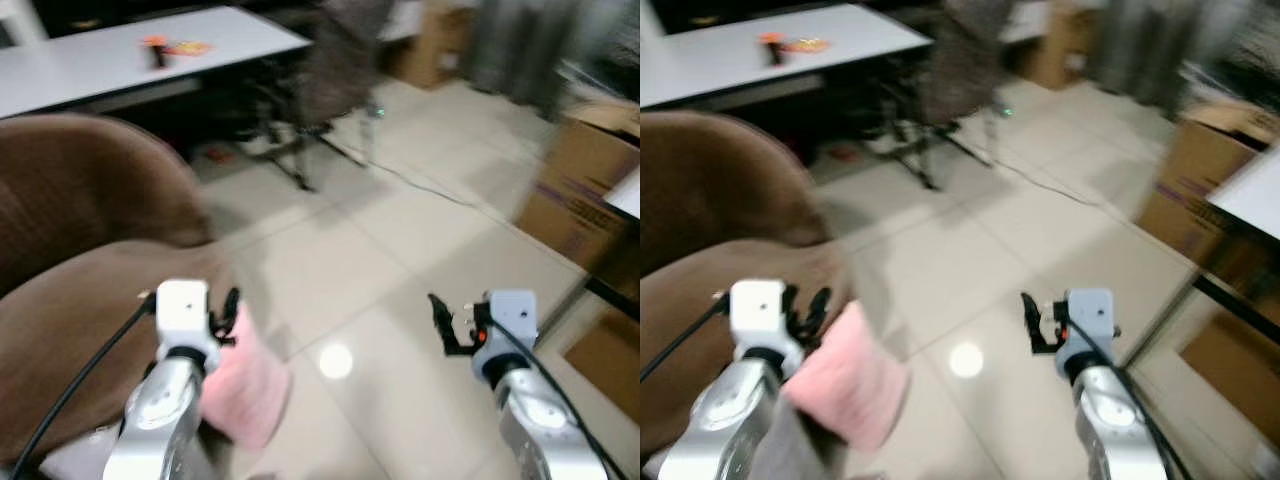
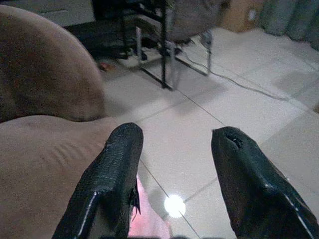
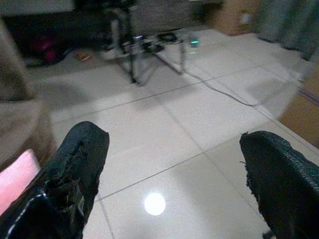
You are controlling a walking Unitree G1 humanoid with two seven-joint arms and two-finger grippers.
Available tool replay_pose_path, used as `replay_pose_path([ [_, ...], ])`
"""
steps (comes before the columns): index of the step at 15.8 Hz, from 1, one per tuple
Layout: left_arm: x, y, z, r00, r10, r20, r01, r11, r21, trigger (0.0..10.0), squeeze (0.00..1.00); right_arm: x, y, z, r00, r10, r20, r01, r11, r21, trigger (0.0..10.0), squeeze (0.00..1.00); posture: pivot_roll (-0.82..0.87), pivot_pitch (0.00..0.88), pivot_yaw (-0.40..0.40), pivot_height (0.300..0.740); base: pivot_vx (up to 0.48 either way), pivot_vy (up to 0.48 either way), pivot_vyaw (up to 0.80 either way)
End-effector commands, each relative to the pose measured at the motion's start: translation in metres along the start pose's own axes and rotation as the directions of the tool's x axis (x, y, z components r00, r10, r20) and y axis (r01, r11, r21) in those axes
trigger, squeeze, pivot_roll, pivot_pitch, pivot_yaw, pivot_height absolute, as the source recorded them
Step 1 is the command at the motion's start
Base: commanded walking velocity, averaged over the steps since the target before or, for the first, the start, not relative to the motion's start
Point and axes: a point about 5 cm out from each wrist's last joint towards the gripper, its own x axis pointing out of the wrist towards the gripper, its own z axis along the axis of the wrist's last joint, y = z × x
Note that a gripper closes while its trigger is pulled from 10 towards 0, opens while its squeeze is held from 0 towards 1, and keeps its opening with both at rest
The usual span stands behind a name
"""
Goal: Move the pillow to the sofa from floor
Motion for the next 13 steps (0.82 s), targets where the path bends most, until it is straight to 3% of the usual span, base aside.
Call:
replay_pose_path([
  [1,-0.001,-0.002,-0.004,1.000,-0.011,-0.029,0.012,1.000,0.024,10.0,0.38,0.002,-0.004,0.004,1.000,0.002,0.009,-0.002,1.000,-0.019,10.0,1.00,-0.13,0.000,0.010,0.740,0.000,0.000,0.80],
  [2,-0.001,-0.002,-0.004,0.999,-0.010,-0.033,0.010,1.000,0.018,10.0,0.38,0.003,-0.006,0.004,1.000,-0.006,0.006,0.006,0.999,-0.035,10.0,1.00,-0.13,0.000,0.004,0.740,0.000,0.000,0.80],
  [3,0.002,0.005,-0.001,0.999,0.012,-0.031,-0.010,0.999,0.050,10.0,0.29,0.008,-0.006,0.006,1.000,-0.010,0.001,0.010,0.999,-0.037,10.0,1.00,-0.11,0.000,-0.016,0.740,0.000,0.000,0.80],
  [4,0.006,0.014,0.003,0.999,0.045,-0.017,-0.043,0.995,0.093,10.0,0.00,0.014,-0.001,0.008,1.000,-0.007,0.005,0.007,1.000,-0.025,10.0,1.00,-0.10,0.000,-0.013,0.740,0.000,0.000,0.80],
  [7,0.013,0.022,0.016,0.995,0.095,0.019,-0.096,0.990,0.103,10.0,0.00,0.019,0.006,0.009,1.000,-0.011,0.007,0.011,1.000,-0.017,10.0,1.00,-0.11,0.000,0.015,0.740,0.000,0.000,0.79],
  [9,0.015,0.023,0.018,0.995,0.093,0.027,-0.095,0.990,0.106,10.0,0.00,0.026,0.009,0.009,0.997,-0.076,-0.007,0.076,0.997,-0.009,10.0,1.00,-0.10,0.000,0.021,0.740,0.000,-0.127,0.00],
  [11,0.015,0.023,0.019,0.995,0.090,0.033,-0.093,0.990,0.103,10.0,0.00,0.032,0.020,0.015,0.997,-0.072,0.027,0.074,0.994,-0.084,10.0,1.00,-0.10,0.000,0.018,0.740,0.000,-0.441,0.00],
  [12,0.015,0.023,0.020,0.995,0.093,0.039,-0.097,0.990,0.105,10.0,0.00,0.032,0.021,0.016,0.997,-0.068,0.028,0.070,0.995,-0.076,10.0,1.00,-0.10,0.000,0.010,0.740,0.000,-0.480,0.00],
  [13,0.016,0.026,0.021,0.994,0.104,0.044,-0.108,0.989,0.106,10.0,0.00,0.033,0.023,0.020,0.998,-0.041,0.051,0.042,0.999,-0.030,10.0,0.75,-0.09,0.000,0.005,0.740,0.000,-0.480,0.00],
])
